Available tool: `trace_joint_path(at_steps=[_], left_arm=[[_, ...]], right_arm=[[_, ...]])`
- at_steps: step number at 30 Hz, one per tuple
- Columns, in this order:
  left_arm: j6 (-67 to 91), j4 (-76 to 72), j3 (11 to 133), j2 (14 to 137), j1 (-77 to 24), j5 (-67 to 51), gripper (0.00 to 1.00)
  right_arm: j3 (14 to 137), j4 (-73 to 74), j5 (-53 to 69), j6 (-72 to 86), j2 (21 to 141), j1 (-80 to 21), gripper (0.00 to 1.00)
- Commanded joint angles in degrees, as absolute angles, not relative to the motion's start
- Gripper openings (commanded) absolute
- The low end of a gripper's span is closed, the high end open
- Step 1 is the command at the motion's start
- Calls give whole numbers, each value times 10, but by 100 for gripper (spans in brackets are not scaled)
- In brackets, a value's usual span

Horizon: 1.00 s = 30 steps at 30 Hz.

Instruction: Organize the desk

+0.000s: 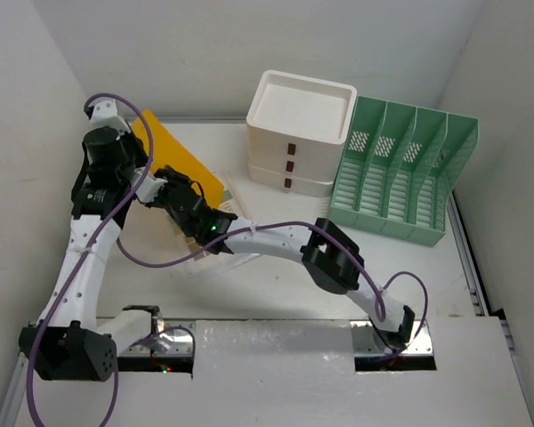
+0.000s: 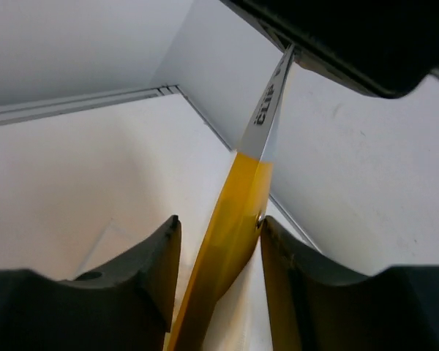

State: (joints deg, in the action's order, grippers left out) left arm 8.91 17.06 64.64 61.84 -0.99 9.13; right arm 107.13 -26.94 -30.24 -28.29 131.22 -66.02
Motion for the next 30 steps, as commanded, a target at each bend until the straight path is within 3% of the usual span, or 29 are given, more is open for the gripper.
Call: trace_joint_path(at_steps=[1,3,4,8,11,12,14,21,30], left_arm=[[60,236,660,601,-14,56,0],[64,247,664,601,-14,47,0],[65,249,668,602,-15,41,0],[64,258,681,604,-14,11,0],[48,266,708,609,-14,5,41],[43,266,716,610,-14,4,71],[32,269,747,611,-14,14,97],[5,225,804,623,-8,156,100],[45,204,792,635,-1,142,100]], right_arm=[[1121,-263,-358,-284,1330,-635,42],[1108,-287,-385,-272,1326,-626,26],[1094,-294,-391,-269,1324,-624,1],[1051,-295,-380,-249,1283,-620,0],[999,-288,-339,-206,1226,-620,0],[982,-290,-328,-193,1207,-620,0],[925,-294,-288,-158,1167,-619,0],[690,-295,-212,-83,939,-595,0],[518,-333,-116,19,671,-541,0]])
